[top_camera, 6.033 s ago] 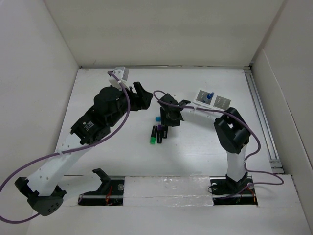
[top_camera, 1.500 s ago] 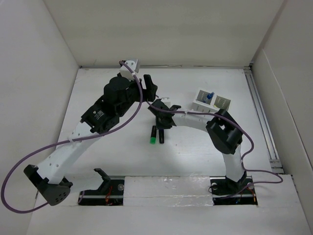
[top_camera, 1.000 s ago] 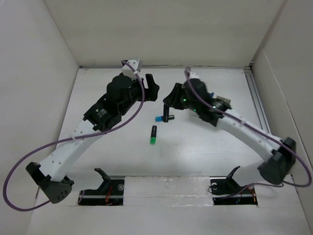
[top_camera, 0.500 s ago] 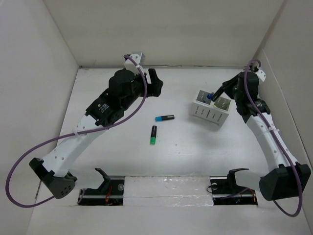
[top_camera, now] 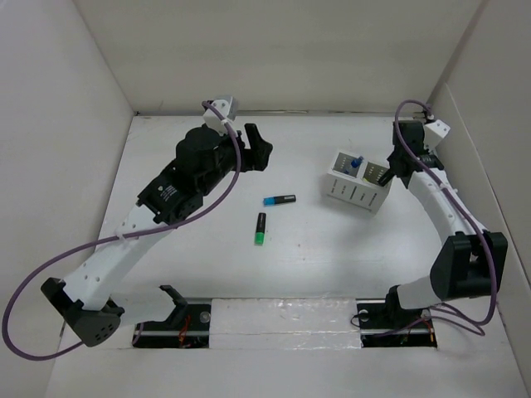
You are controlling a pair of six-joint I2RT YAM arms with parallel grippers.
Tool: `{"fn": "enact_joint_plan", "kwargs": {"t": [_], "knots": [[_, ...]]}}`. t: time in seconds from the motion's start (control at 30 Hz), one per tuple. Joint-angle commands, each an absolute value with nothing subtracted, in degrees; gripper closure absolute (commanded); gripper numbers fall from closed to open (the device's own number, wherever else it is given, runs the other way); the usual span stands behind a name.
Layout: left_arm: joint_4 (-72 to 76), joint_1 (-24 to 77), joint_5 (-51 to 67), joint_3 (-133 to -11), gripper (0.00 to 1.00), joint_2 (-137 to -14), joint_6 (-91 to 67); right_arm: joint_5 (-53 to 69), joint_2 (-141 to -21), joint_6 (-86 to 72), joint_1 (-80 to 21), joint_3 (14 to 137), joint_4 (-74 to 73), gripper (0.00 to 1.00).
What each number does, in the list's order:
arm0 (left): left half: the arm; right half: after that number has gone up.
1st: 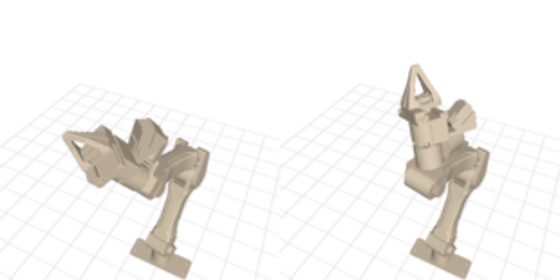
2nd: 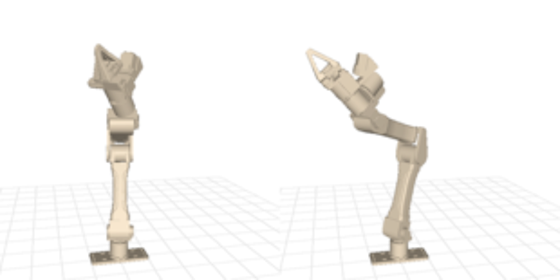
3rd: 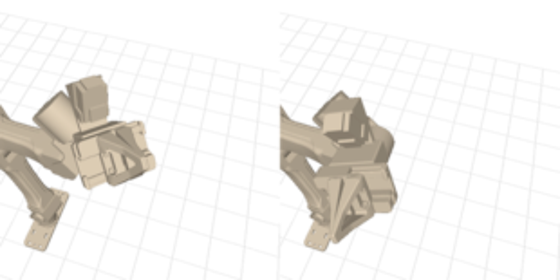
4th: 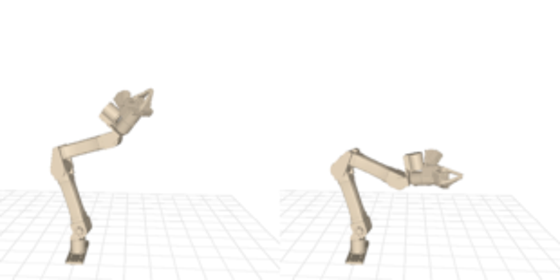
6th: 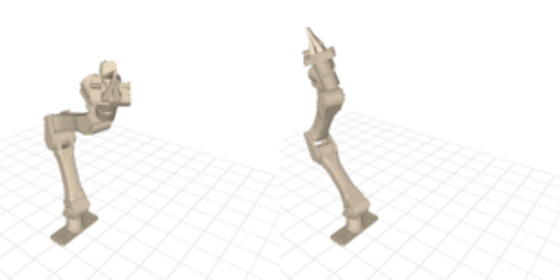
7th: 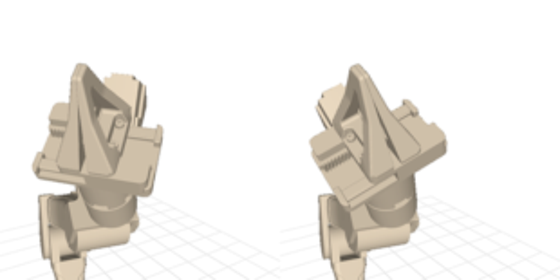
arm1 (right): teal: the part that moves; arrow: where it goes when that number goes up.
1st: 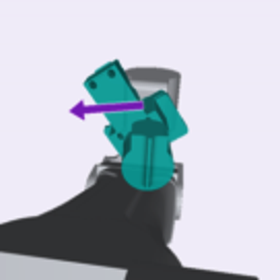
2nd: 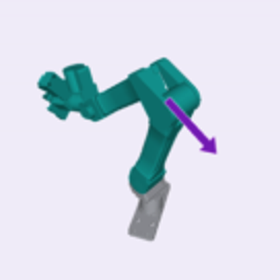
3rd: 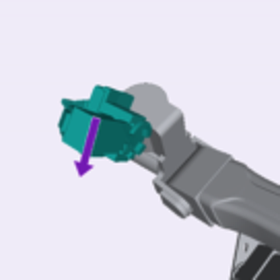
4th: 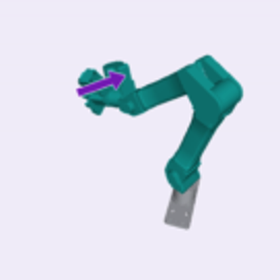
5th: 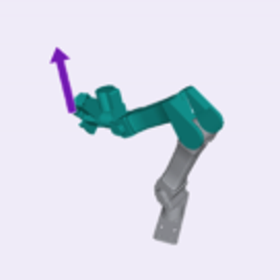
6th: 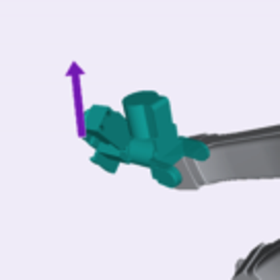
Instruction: Organize the desk
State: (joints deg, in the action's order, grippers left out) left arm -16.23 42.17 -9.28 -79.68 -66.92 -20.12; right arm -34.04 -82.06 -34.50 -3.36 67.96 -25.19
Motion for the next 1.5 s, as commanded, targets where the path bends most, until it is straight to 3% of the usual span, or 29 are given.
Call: {"fn": "enact_joint_plan", "kwargs": {"t": [0.0,0.57,0.87,0.97,1.13,1.4,1.47], "knots": [[-14.06,42.28,-9.41,-78.66,0.31,-65.30,-20.74,-39.28,-83.40,-31.73,-2.72,73.29,-24.95,0.94],[-14.41,42.28,-10.72,-78.84,0.31,-65.57,-18.81,-44.74,-89.74,-31.73,-8.43,73.92,-24.44,0.94],[-14.33,42.28,-10.46,-79.89,0.31,-66.71,-18.54,-45.70,-90.00,-34.19,-11.77,73.83,-26.54,0.84],[-14.68,42.28,-10.37,-80.42,0.31,-67.23,-18.54,-46.32,-89.30,-34.63,-13.26,73.56,-26.72,0.76],[-14.68,42.28,-10.37,-80.68,0.31,-67.24,-18.72,-45.79,-88.60,-35.51,-14.33,73.57,-28.03,0.69],[-14.85,42.28,-10.55,-81.30,0.31,-67.50,-18.90,-42.63,-84.38,-35.86,-15.38,73.21,-28.39,0.43],[-14.85,42.28,-10.63,-81.56,0.31,-67.68,-18.98,-41.49,-83.24,-35.51,-15.90,73.21,-28.21,0.41]]}}
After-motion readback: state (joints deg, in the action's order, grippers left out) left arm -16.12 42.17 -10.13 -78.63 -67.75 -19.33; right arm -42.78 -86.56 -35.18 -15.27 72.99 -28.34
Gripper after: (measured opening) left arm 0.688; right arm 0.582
